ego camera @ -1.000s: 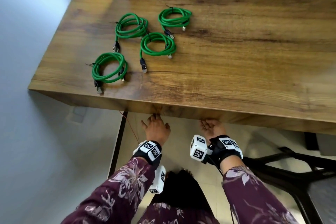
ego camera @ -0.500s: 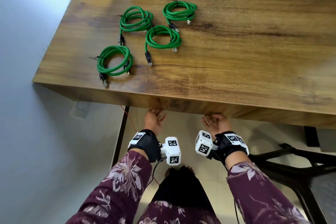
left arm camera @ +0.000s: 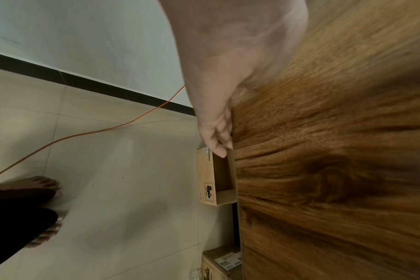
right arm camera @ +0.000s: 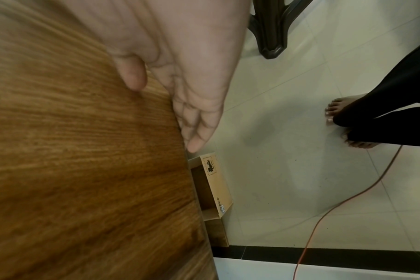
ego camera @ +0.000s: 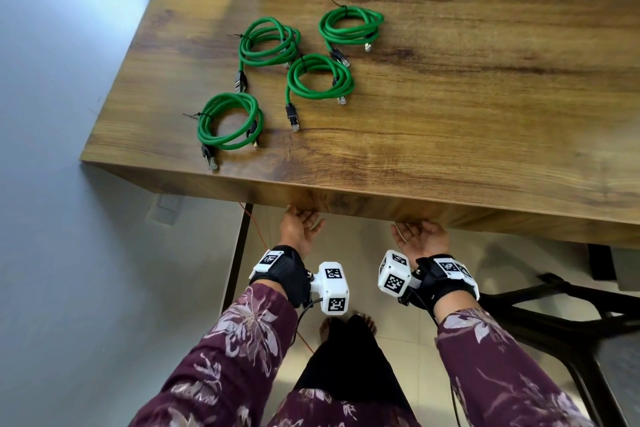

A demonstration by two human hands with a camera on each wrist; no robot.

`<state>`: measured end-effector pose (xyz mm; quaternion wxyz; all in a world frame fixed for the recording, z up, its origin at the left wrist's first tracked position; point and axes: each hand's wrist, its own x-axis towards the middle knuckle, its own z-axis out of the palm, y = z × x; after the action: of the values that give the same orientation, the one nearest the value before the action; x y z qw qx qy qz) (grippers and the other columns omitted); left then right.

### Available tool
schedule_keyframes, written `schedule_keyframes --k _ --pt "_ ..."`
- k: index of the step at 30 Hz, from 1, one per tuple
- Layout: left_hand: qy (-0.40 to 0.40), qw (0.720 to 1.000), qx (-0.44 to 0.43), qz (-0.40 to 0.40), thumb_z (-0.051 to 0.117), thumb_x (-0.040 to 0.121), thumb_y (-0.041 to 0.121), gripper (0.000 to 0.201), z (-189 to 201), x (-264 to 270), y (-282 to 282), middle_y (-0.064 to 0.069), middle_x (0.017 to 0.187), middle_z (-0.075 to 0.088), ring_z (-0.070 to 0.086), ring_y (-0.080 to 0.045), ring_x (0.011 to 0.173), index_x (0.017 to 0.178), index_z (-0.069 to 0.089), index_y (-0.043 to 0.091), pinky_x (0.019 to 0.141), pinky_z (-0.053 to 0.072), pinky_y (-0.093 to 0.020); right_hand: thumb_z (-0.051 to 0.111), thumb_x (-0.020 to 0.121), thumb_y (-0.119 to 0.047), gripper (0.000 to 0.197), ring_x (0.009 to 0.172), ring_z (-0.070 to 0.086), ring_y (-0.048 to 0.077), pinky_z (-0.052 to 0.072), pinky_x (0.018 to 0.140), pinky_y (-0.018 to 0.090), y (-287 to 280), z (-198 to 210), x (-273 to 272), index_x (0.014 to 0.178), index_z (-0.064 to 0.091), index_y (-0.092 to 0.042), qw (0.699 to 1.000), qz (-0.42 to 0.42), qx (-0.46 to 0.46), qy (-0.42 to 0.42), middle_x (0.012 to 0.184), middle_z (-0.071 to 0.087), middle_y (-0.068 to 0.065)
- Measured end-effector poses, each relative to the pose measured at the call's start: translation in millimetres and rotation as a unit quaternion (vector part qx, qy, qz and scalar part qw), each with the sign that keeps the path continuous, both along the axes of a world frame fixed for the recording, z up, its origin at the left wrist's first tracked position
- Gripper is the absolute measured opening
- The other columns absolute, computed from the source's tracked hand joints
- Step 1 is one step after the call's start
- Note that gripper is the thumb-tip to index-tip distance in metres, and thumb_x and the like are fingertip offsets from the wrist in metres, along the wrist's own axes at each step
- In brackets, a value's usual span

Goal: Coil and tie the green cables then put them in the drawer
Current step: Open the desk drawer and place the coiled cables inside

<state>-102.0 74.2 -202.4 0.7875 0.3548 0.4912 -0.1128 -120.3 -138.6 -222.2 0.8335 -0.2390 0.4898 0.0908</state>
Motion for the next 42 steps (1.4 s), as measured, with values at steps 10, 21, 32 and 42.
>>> schedule_keyframes --k 10,21,32,42 --pt "0.024 0.999 -0.031 -0.007 0.0 0.087 0.068 0.094 3.4 3.0 5.5 -0.02 0.149 0.031 0.035 -0.028 0.136 0.143 0.02 -0.005 0.111 0.027 -0.042 0.011 0.091 -0.066 0.084 0.14 0.023 0.033 0.02 0.115 0.045 3.1 5.9 -1.4 0.147 0.014 -0.003 0.998 -0.058 0.026 -0.002 0.153 0.019 0.019" --pt "-0.043 0.991 -0.061 0.115 0.022 0.081 0.078 0.078 1.2 6.8 18.4 -0.009 0.122 0.051 0.05 -0.029 0.114 0.12 0.05 0.016 0.104 0.032 -0.047 0.02 0.08 -0.08 0.1 0.142 0.018 0.029 0.016 0.113 0.049 -1.3 14.0 1.5 0.147 0.015 -0.006 0.992 -0.107 0.062 0.006 0.155 0.017 0.014" --pt "0.001 0.996 0.036 0.083 -0.003 0.079 0.078 0.091 -9.5 -34.2 16.1 -0.003 0.102 0.053 0.048 -0.017 0.079 0.131 0.047 0.022 0.092 0.035 -0.03 0.006 0.081 -0.076 0.089 0.14 0.024 0.018 0.013 0.111 0.044 7.9 12.3 -44.2 0.137 0.036 -0.013 0.997 -0.06 0.016 0.052 0.15 0.031 0.005" --pt "0.089 0.955 0.279 0.04 0.016 0.098 0.048 0.058 41.4 -62.5 23.1 -0.007 0.156 0.017 0.022 -0.031 0.142 0.15 0.002 0.024 0.115 0.019 -0.046 0.035 0.099 -0.018 0.052 0.124 0.04 0.023 0.032 0.106 0.038 -12.4 82.7 -81.3 0.147 0.018 -0.01 0.889 0.032 -0.409 0.203 0.148 0.027 0.013"
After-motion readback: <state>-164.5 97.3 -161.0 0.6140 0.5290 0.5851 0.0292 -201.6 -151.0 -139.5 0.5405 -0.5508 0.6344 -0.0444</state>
